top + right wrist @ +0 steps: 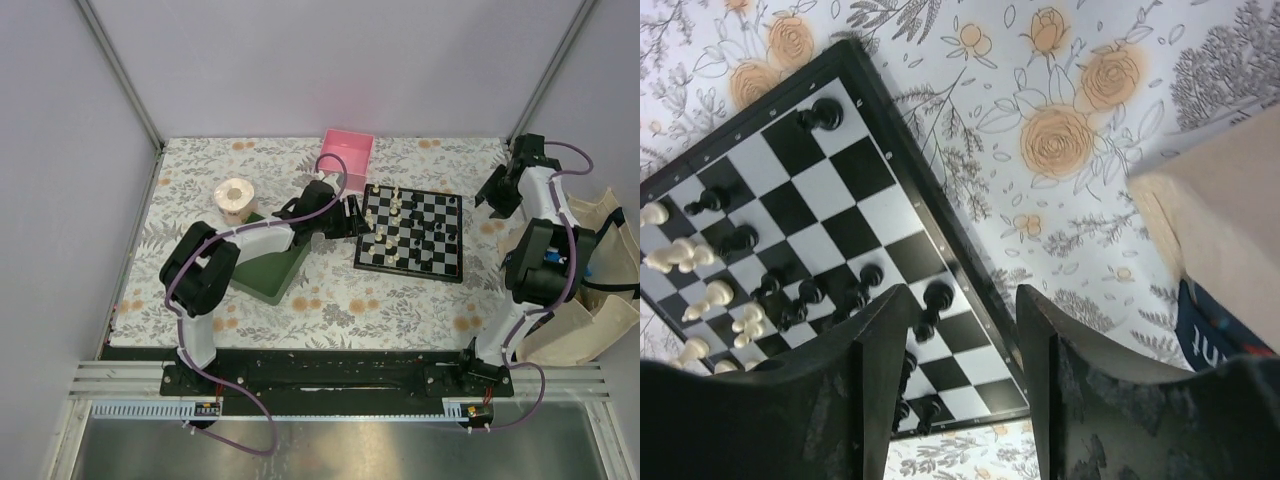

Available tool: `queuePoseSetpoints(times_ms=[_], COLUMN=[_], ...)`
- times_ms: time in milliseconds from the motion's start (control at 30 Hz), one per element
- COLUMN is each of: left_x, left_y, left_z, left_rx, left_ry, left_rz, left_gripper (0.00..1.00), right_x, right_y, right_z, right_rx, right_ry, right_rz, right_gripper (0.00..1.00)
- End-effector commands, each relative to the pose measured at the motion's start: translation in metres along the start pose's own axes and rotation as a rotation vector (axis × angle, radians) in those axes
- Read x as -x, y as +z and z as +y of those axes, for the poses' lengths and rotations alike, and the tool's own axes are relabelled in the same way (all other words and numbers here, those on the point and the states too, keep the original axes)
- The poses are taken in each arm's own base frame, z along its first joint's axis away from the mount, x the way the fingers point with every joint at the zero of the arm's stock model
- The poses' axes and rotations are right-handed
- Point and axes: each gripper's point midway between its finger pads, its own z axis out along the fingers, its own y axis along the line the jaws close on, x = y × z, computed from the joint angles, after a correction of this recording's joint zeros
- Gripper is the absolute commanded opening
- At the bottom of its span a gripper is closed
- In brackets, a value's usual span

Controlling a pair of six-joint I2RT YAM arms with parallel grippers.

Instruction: Set up the chess pieces on the board

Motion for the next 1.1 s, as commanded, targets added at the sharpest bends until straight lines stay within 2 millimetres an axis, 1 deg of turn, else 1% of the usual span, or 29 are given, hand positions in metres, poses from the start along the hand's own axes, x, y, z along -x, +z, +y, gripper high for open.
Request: queuePoseSetpoints(times_ms=[0, 100, 200, 300, 367, 467, 533, 567, 600, 633, 667, 700, 733, 767, 800, 833, 867, 900, 933, 967, 1000, 1067], left_x=[0.013, 0.013, 0.013, 0.016, 0.018, 0.018, 0.014, 0.011, 0.009, 0.008, 0.005, 0.004, 0.004, 0.002, 0.003, 0.002, 0.001, 0.000, 0.000, -0.001, -0.001, -0.004], left_y=[0.006, 0.009, 0.015, 0.020, 0.023, 0.028, 0.033, 0.035, 0.037, 0.038, 0.039, 0.040, 0.039, 0.040, 0.040, 0.041, 0.042, 0.043, 0.045, 0.046, 0.048, 0.051], left_z=[0.005, 0.018, 0.027, 0.038, 0.039, 0.043, 0.045, 0.048, 0.052, 0.055, 0.055, 0.056, 0.057, 0.059, 0.060, 0.061, 0.061, 0.063, 0.064, 0.067, 0.068, 0.070], left_rx=[0.018, 0.054, 0.053, 0.068, 0.061, 0.065, 0.073, 0.085, 0.092, 0.097, 0.096, 0.097, 0.100, 0.106, 0.110, 0.113, 0.116, 0.125, 0.129, 0.141, 0.144, 0.148], left_ry=[0.002, -0.020, -0.038, -0.060, -0.071, -0.078, -0.082, -0.085, -0.090, -0.098, -0.104, -0.107, -0.110, -0.113, -0.113, -0.116, -0.114, -0.115, -0.115, -0.118, -0.118, -0.125], left_rz=[-0.042, -0.049, -0.038, -0.031, -0.028, -0.019, 0.007, 0.020, 0.025, 0.027, 0.031, 0.032, 0.034, 0.036, 0.034, 0.038, 0.041, 0.044, 0.050, 0.056, 0.060, 0.074], left_gripper=[0.67, 0.65, 0.62, 0.60, 0.58, 0.55, 0.52, 0.50, 0.43, 0.39, 0.38, 0.35, 0.28, 0.25, 0.24, 0.20, 0.18, 0.16, 0.10, 0.08, 0.06, 0.06], right_x=[0.007, 0.006, -0.003, -0.011, -0.015, -0.019, -0.021, -0.023, -0.024, -0.025, -0.026, -0.026, -0.026, -0.025, -0.025, -0.024, -0.024, -0.023, -0.022, -0.021, -0.021, -0.020], right_y=[0.019, 0.039, 0.055, 0.063, 0.068, 0.074, 0.076, 0.077, 0.078, 0.078, 0.079, 0.080, 0.080, 0.081, 0.082, 0.083, 0.084, 0.085, 0.085, 0.085, 0.086, 0.086], right_z=[0.007, -0.001, -0.002, 0.000, -0.001, -0.002, -0.003, -0.004, -0.005, -0.005, -0.006, -0.007, -0.009, -0.010, -0.011, -0.011, -0.011, -0.010, -0.009, -0.009, -0.008, -0.007], right_rx=[-0.018, -0.054, -0.069, -0.082, -0.105, -0.127, -0.135, -0.139, -0.144, -0.145, -0.147, -0.155, -0.163, -0.169, -0.175, -0.174, -0.176, -0.176, -0.173, -0.171, -0.170, -0.167], right_ry=[0.006, 0.016, 0.003, -0.025, -0.044, -0.062, -0.067, -0.067, -0.070, -0.074, -0.078, -0.084, -0.086, -0.089, -0.089, -0.094, -0.094, -0.094, -0.095, -0.095, -0.096, -0.099], right_rz=[0.026, 0.028, 0.075, 0.103, 0.116, 0.140, 0.144, 0.151, 0.155, 0.155, 0.157, 0.157, 0.157, 0.152, 0.151, 0.152, 0.156, 0.156, 0.154, 0.155, 0.156, 0.161], right_gripper=[0.55, 0.54, 0.53, 0.52, 0.52, 0.49, 0.45, 0.45, 0.40, 0.34, 0.33, 0.33, 0.29, 0.28, 0.28, 0.23, 0.20, 0.20, 0.16, 0.15, 0.08, 0.06])
